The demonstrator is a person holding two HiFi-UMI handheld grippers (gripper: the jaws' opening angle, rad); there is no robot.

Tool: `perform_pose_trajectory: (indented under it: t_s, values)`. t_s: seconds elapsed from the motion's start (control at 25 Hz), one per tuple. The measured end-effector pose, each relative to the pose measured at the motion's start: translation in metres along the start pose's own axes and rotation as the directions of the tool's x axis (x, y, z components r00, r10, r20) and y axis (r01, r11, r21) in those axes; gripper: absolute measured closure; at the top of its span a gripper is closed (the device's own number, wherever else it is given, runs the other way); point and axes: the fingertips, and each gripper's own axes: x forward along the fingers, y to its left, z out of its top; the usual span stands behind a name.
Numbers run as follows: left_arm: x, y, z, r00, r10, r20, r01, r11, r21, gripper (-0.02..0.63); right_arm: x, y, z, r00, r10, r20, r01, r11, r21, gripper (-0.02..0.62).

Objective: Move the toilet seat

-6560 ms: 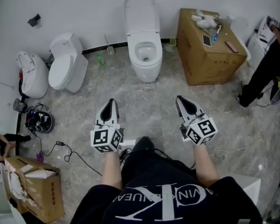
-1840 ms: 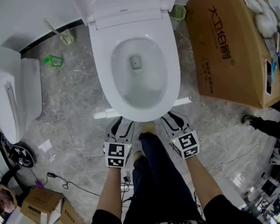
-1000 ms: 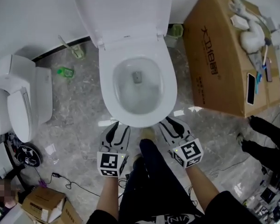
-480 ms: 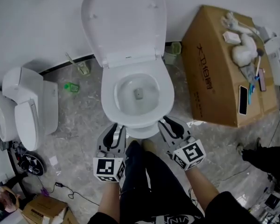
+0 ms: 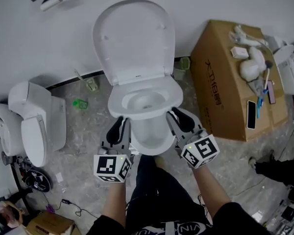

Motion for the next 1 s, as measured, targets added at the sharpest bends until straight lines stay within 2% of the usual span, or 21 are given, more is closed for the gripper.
perform_pose_trajectory:
  t_s: [0.16,0.48,0.84,1.0]
  values:
    - [0.018,0.007,0.026,1.0,-0.001,0.025,0.0,0.999,0.037,0.566,0.021,-0.008,0.024,1.0,-0.017,0.023,0.017,1.0,-0.001,0.503]
    - [0.058,0.027,0.073,0.997,-0.027,0.067,0.023,0.998,0.063,0.58,0.065,-0.027,0.07,0.998,-0.043,0.052,0.045,0.998,-0.046,0.523]
    - [0.105,0.051,0.112,0.995,-0.054,0.08,0.048,0.996,0.077,0.588,0.114,-0.051,0.107,0.994,-0.084,0.064,0.089,0.993,-0.073,0.539]
    - [0.124,0.063,0.124,0.995,-0.066,0.074,0.062,0.997,0.052,0.589,0.135,-0.061,0.118,0.993,-0.1,0.063,0.105,0.991,-0.079,0.545]
